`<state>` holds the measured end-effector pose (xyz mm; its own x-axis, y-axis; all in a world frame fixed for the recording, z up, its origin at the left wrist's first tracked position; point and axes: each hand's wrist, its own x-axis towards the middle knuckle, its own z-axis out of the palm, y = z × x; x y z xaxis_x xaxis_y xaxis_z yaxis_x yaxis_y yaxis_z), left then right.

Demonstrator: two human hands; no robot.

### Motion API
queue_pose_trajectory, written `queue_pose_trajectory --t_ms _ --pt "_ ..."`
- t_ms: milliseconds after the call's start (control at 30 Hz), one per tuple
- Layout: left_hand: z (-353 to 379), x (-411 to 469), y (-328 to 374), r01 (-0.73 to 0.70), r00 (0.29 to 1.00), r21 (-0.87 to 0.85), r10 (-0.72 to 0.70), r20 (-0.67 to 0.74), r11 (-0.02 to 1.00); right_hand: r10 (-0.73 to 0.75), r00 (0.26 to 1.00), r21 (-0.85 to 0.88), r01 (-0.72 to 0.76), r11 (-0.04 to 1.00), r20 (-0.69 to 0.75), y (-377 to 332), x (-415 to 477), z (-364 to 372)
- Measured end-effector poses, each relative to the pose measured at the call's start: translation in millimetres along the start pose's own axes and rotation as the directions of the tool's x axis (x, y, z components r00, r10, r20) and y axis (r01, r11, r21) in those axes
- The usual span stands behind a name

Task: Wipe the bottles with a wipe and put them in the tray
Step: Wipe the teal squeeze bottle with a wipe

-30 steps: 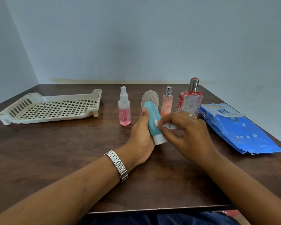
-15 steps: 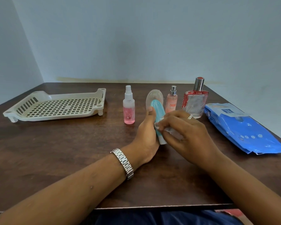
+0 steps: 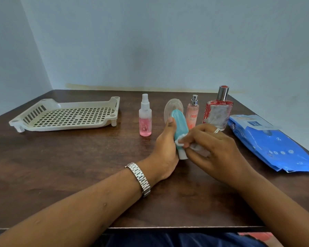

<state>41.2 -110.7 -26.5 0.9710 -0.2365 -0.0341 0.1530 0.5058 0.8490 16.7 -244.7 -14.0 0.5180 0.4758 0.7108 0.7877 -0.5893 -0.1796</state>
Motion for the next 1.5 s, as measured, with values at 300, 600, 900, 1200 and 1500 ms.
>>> queue_pose_trajectory --t_ms 300,600,900,1200,1500 --pt "-2 0 0 -0.003 1.000 -0.015 0.002 -0.031 1.000 -0.044 0.999 -0.014 0.044 0.999 -0.020 2 -1 -1" --pt "-4 5 1 -0.089 0.993 -0.055 0.084 -0.088 0.995 -0.070 0.994 -0.010 0.069 0.998 -0.080 3 -3 -2" --pt "-2 -1 5 -0.019 0.998 -0.104 0.013 -0.059 0.994 -0.110 0.988 -0.082 0.102 0.991 -0.108 6 -1 1" --pt "0 -4 6 0.029 0.999 -0.096 -0.032 -0.034 0.995 -0.015 0.991 -0.014 0.013 1.000 -0.131 8 0 1" --pt "1 -3 7 0.013 0.999 -0.045 -0.015 -0.034 0.999 0.023 0.983 0.015 -0.020 1.000 -0.182 9 1 1"
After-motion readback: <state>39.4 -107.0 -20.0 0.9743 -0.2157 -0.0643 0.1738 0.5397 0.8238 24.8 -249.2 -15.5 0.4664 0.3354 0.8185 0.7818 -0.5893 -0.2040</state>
